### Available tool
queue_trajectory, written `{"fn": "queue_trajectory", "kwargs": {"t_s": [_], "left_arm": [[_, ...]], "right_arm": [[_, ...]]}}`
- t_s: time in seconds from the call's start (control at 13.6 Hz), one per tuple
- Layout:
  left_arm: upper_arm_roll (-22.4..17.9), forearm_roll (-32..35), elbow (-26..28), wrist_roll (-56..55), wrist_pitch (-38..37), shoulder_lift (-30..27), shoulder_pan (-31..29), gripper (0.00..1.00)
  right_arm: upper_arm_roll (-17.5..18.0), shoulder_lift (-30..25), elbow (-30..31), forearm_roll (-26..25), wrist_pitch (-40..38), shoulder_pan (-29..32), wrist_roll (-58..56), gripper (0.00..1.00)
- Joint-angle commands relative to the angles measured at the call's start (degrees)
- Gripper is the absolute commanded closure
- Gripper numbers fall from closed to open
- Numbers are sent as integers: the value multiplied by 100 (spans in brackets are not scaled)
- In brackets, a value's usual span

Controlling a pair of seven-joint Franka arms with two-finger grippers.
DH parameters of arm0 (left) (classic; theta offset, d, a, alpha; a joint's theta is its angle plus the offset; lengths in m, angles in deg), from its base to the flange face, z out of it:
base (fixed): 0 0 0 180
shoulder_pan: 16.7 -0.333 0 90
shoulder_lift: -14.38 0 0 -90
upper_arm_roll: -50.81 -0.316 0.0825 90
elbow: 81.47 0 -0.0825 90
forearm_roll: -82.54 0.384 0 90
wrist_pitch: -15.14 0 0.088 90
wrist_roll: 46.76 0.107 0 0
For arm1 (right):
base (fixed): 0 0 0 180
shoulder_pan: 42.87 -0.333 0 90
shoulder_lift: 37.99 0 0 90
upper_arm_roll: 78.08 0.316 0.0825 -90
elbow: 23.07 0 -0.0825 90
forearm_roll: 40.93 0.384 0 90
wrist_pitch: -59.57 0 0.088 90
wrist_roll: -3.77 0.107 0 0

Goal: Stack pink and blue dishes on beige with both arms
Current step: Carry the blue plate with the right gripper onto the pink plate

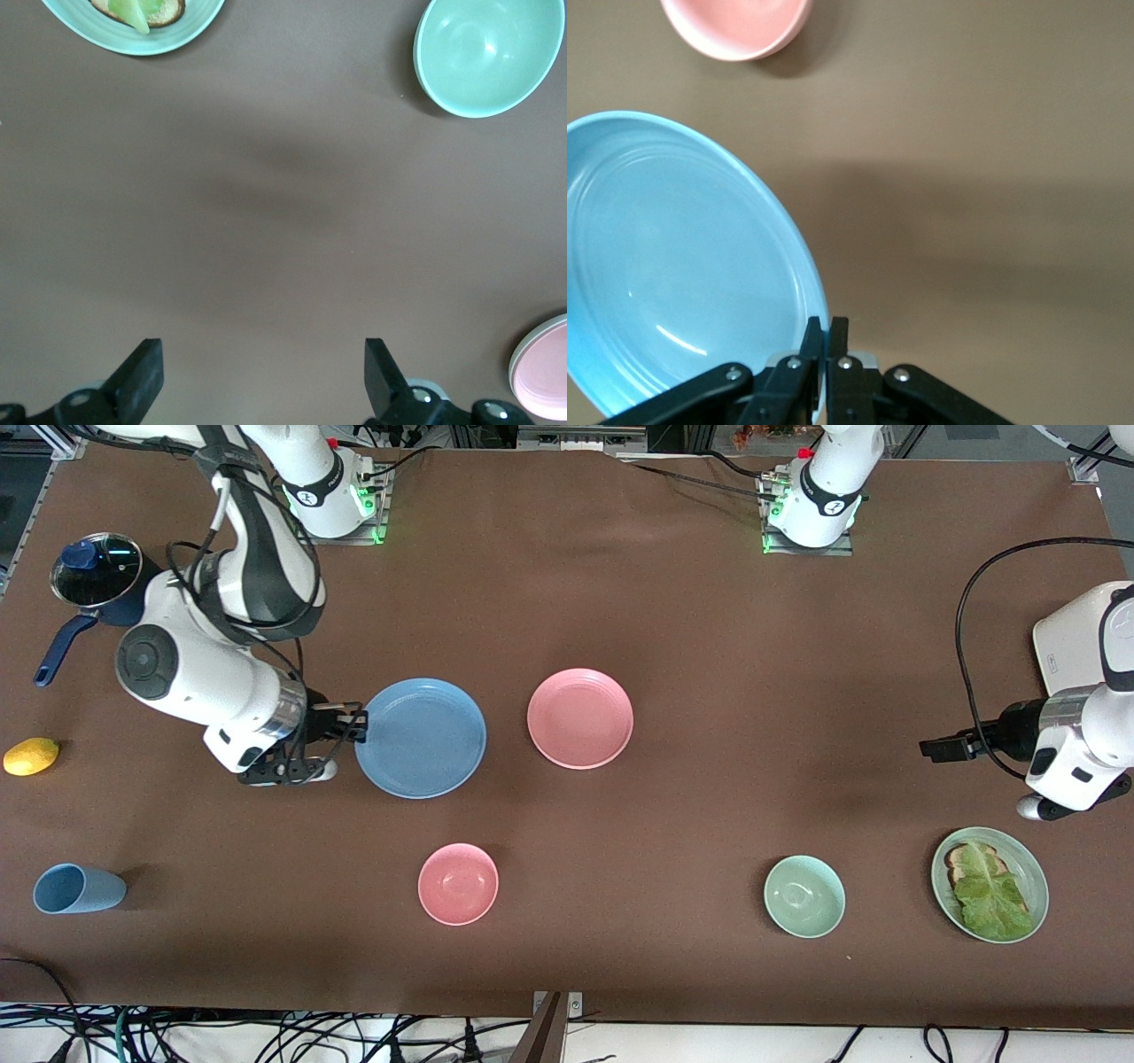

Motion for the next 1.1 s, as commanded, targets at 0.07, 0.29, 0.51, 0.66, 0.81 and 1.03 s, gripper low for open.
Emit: {"fn": "queue_trajectory", "kwargs": {"t_s": [0.07, 0.29, 0.51, 0.66, 0.81, 1.03], "left_arm": [[-689, -159, 416, 85, -2, -801, 572, 0], [-2122, -676, 977, 775, 129, -1547, 1794, 0], [-3273, -845, 1505, 1787, 209, -2286, 2813, 0], [-3636, -836, 1524, 2123, 218, -2525, 3176, 0], [-3663, -775, 1471, 2151, 332, -2665, 3316, 0], [-3672, -722, 1427, 2160, 595, -2763, 3423, 0]], "right_arm": [[-169, 575, -557, 63, 99, -864, 1230, 100], [-169, 883, -637, 63, 635, -1348, 2039, 100], [-169, 1034, -655, 37, 996, -1727, 2637, 100], [-169, 1034, -646, 28, 996, -1885, 2823, 100], [-178, 1069, -611, 19, 996, -2008, 2929, 100], [-248, 1078, -375, 19, 1180, -2185, 2982, 100]]}}
